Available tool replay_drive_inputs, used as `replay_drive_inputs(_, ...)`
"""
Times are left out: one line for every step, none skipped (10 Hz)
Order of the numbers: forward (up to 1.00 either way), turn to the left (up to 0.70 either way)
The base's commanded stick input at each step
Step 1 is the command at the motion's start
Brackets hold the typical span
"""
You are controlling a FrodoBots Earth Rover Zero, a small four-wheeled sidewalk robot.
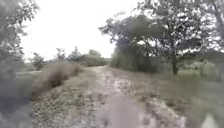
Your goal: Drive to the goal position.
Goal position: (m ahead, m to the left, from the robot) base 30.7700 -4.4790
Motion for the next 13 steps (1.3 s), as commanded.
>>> replay_drive_inputs(1.0, 0.0)
replay_drive_inputs(1.0, 0.0)
replay_drive_inputs(1.0, 0.0)
replay_drive_inputs(1.0, 0.0)
replay_drive_inputs(1.0, 0.0)
replay_drive_inputs(1.0, 0.0)
replay_drive_inputs(1.0, 0.0)
replay_drive_inputs(1.0, 0.0)
replay_drive_inputs(1.0, 0.0)
replay_drive_inputs(1.0, 0.0)
replay_drive_inputs(1.0, 0.0)
replay_drive_inputs(1.0, 0.0)
replay_drive_inputs(1.0, 0.0)
